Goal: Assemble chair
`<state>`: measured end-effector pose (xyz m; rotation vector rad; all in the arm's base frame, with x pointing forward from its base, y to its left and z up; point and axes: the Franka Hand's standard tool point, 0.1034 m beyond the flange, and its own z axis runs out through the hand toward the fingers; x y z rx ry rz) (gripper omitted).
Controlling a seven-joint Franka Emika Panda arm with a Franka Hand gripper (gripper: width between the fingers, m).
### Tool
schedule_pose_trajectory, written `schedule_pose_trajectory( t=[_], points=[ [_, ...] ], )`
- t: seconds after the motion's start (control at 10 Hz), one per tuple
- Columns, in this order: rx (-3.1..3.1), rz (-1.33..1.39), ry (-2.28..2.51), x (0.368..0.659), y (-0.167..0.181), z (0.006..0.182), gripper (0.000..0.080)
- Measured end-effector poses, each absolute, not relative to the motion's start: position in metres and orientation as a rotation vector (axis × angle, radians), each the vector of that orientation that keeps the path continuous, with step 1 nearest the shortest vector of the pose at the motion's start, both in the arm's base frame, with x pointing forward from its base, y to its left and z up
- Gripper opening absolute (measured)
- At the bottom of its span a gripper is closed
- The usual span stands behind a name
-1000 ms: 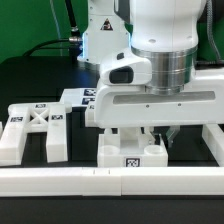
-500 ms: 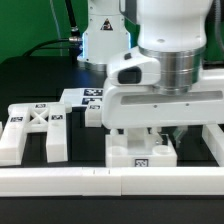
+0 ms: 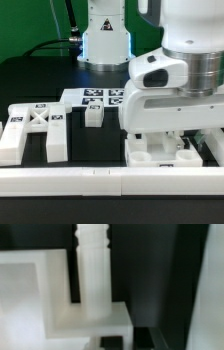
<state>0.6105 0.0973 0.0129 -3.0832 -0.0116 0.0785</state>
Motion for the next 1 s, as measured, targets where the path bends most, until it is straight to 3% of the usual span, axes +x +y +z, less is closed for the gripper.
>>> schedule_pose_trajectory(
  t=[1.0],
  points=[
    [-3.085, 0.073, -0.053, 0.610, 0.118, 0.016, 0.0039]
  ],
)
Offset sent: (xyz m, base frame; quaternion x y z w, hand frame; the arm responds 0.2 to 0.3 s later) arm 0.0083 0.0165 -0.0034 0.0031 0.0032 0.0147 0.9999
